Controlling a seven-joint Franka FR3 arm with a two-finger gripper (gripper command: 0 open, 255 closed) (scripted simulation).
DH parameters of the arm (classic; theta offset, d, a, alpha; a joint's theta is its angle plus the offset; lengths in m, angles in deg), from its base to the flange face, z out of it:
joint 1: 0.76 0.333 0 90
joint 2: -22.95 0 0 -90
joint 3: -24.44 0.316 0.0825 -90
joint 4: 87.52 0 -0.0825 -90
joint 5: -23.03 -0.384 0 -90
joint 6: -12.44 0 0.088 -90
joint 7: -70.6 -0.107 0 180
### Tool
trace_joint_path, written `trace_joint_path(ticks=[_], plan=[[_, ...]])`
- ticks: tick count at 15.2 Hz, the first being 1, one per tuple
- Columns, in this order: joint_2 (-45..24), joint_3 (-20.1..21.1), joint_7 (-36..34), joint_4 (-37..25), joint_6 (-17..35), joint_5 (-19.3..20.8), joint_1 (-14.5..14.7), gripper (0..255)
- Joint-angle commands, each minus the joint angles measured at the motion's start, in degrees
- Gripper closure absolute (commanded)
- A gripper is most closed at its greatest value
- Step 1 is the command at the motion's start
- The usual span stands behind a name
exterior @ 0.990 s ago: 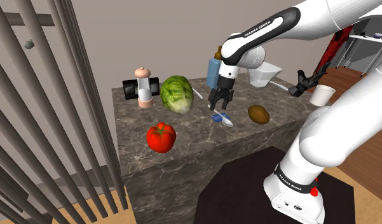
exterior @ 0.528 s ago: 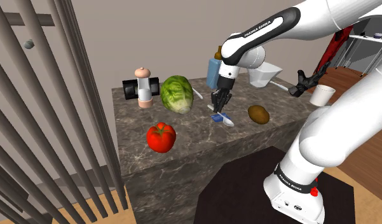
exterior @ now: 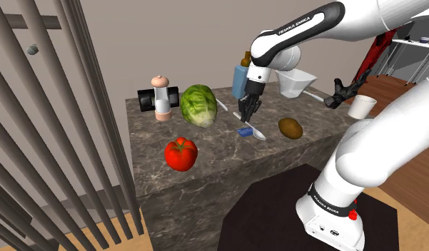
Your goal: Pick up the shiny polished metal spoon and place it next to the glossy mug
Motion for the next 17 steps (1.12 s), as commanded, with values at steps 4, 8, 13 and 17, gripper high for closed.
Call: trace_joint_path(ticks=[4,8,13,17], plan=[[1.97,0.37,-1.45,-2.12,-3.9,0.73,-0.18,255],[3.34,0.58,-2.45,-4.12,-7.13,1.23,-0.33,255],[4.71,0.81,-3.58,-6.87,-11.09,1.68,-0.44,255],[5.53,0.96,-4.4,-9.27,-14.2,1.94,-0.48,255]])
